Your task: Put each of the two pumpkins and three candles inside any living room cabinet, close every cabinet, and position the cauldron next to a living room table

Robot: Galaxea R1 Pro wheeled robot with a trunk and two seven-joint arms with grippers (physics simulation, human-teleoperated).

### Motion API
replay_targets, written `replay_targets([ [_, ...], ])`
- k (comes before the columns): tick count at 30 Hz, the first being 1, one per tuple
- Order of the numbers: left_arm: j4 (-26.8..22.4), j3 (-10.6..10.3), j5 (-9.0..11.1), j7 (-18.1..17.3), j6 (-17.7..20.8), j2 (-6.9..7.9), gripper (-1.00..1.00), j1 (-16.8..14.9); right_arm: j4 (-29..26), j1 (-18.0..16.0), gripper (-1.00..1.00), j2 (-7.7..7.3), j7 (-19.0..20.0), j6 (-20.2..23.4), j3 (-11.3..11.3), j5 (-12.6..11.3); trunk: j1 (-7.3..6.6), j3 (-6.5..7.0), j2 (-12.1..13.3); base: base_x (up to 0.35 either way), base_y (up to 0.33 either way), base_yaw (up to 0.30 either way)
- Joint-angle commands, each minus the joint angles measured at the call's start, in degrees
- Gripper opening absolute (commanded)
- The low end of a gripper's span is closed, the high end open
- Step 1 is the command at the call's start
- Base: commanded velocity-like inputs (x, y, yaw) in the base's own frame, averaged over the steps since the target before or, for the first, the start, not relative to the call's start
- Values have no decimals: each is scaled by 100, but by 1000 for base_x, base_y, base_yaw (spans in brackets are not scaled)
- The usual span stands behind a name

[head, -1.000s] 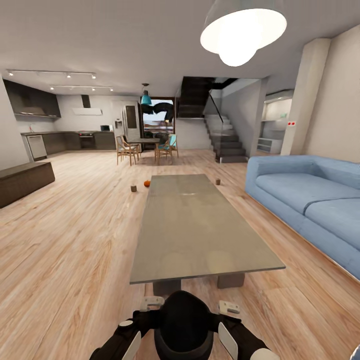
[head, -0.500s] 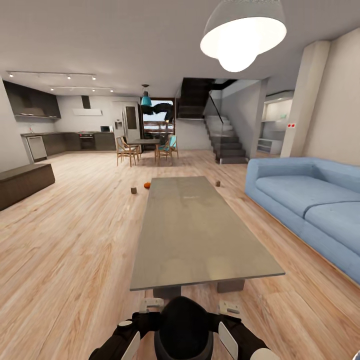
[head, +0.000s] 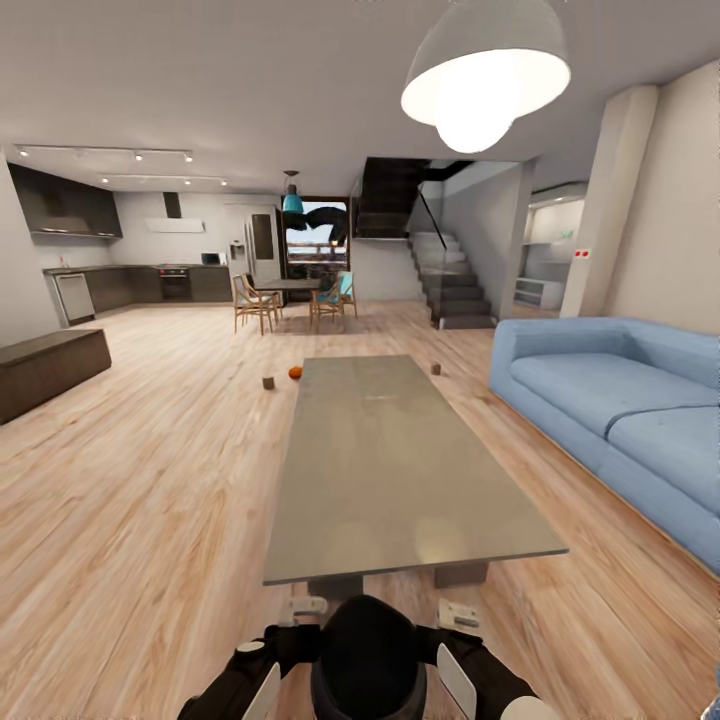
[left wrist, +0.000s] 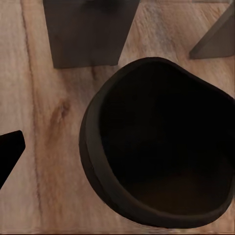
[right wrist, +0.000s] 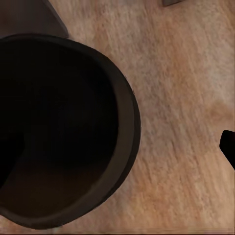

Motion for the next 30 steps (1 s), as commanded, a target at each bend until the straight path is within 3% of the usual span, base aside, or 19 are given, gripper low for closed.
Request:
replay_targets([
  [1,-10,-13,58,1,48,3,100,-1,-13,-1,100,2,-29,27,6,-48,-3,-6,-3,-206,66,0],
  [5,-58,-4,42,0,80,4,100,-1,-13,-1,100,4,-25,25,6,-48,-3,-6,-3,-86,26,0],
  [11,-78,3,53,0,93,5,100,-1,-13,-1,100,4,-26,0,6,-48,-135,102,238,-45,4,0],
  [30,-89,-12,34,-6,88,12,100,-1,-4,-1,100,4,-24,16,7,-48,-135,108,238,-27,0,30],
])
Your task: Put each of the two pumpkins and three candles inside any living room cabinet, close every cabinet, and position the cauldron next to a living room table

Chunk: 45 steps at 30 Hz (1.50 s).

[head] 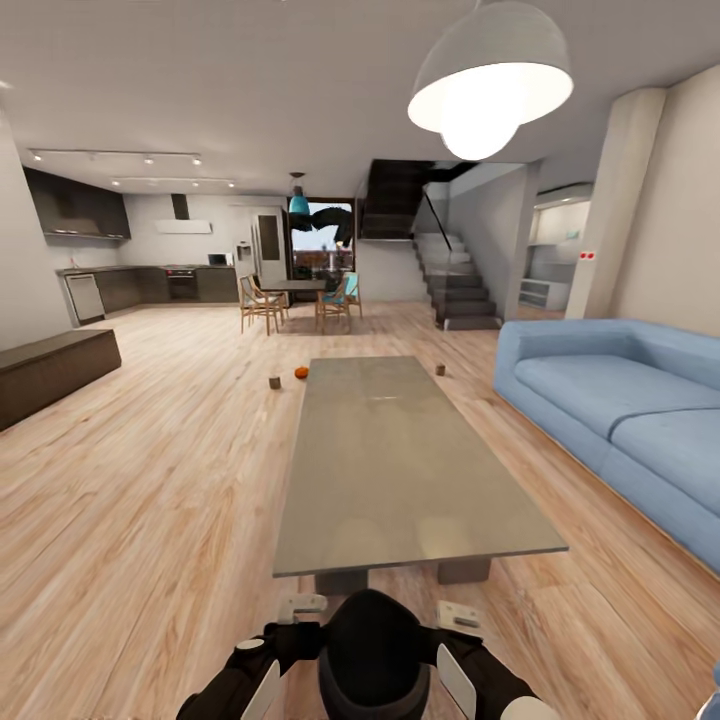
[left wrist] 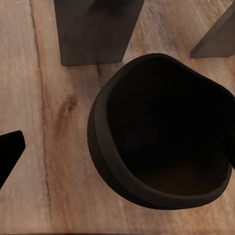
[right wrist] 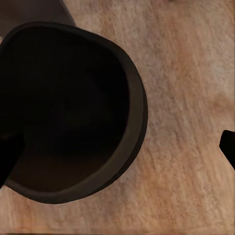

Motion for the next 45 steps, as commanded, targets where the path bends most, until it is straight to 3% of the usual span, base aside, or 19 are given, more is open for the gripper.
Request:
replay_targets([
  [1,-8,-14,60,3,33,3,100,-2,-15,0,100,1,-31,28,6,-48,-2,-5,-3,-36,0,101],
  [19,-8,-21,57,0,33,3,100,-2,-24,0,100,1,-31,16,6,-48,-2,-4,-3,-61,24,26],
  [45,-8,-13,61,-26,33,11,100,-2,10,0,100,9,-49,14,8,-48,-2,-4,-3,-133,90,282],
])
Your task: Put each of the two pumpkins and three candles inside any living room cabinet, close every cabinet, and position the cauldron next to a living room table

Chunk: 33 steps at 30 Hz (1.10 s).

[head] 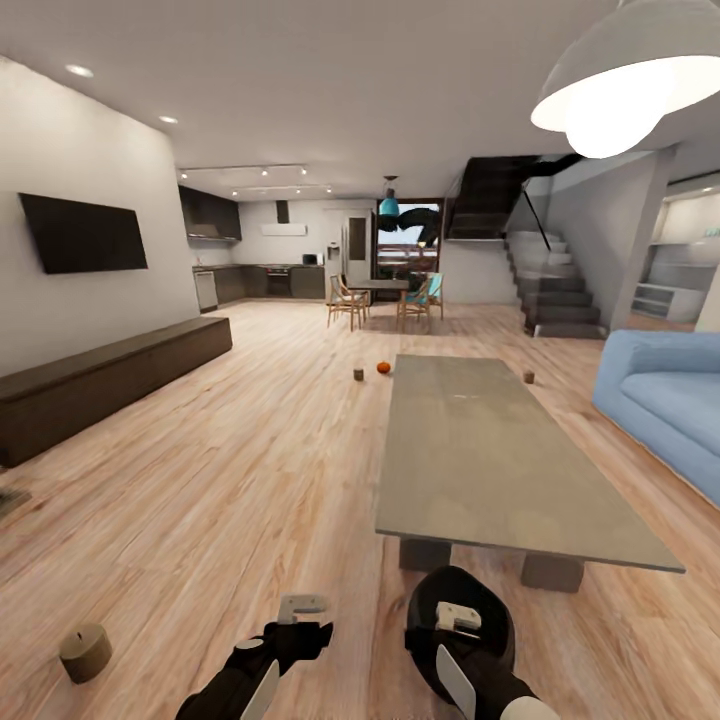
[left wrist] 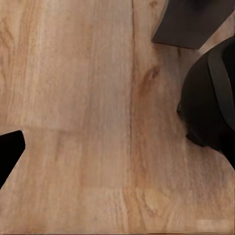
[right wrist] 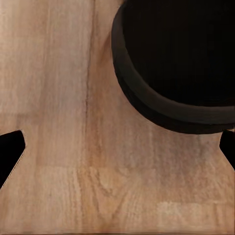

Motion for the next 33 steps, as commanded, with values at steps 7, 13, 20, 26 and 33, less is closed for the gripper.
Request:
replay_targets([
  [7,-6,-24,54,-3,31,2,100,-2,-14,1,100,0,-33,27,8,-48,-2,-6,-3,-32,44,292],
  [13,-6,-25,54,-6,31,2,100,-1,-14,1,100,0,-33,27,8,-48,-2,-6,-3,-2,3,292],
  [20,-6,-23,58,-7,31,2,100,1,-7,1,100,4,-33,20,5,-48,-2,-6,-3,0,29,292],
  [26,-6,-18,59,-7,31,5,100,0,-5,1,100,2,-33,5,5,-48,-2,-6,-3,0,124,260],
  [33,-6,-22,53,-11,31,11,100,2,-5,1,100,9,-28,-7,11,-44,-2,-6,-3,21,38,37],
])
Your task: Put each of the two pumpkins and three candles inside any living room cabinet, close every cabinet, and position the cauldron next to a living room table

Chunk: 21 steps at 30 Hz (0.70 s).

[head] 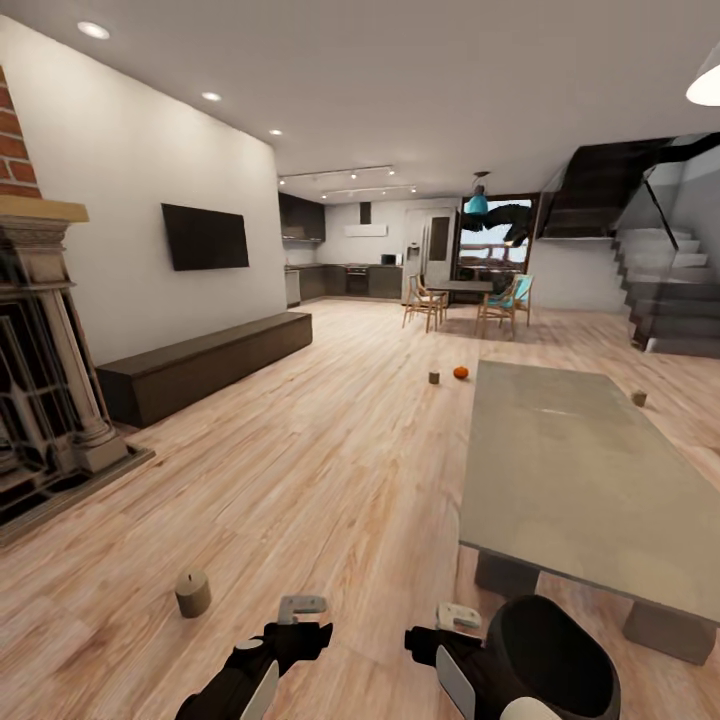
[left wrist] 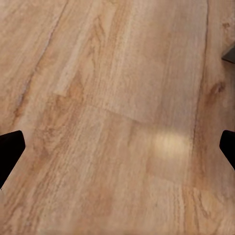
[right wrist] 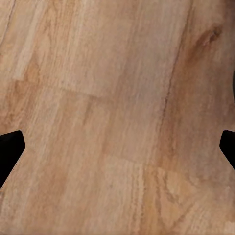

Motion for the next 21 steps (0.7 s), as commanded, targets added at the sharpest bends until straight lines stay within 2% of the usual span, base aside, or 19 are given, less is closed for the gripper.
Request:
replay_targets([
  [1,-9,-16,58,0,33,3,100,-2,-13,-1,100,1,-30,19,8,-45,0,-6,-3,128,123,6],
  [14,-7,-18,56,-3,33,3,100,-2,-13,-1,100,-7,-19,11,19,-41,0,-6,-3,191,241,1],
  [21,-9,-24,56,-3,33,57,100,-1,-13,-1,100,-7,-20,14,19,-41,0,-6,-3,202,227,0],
])
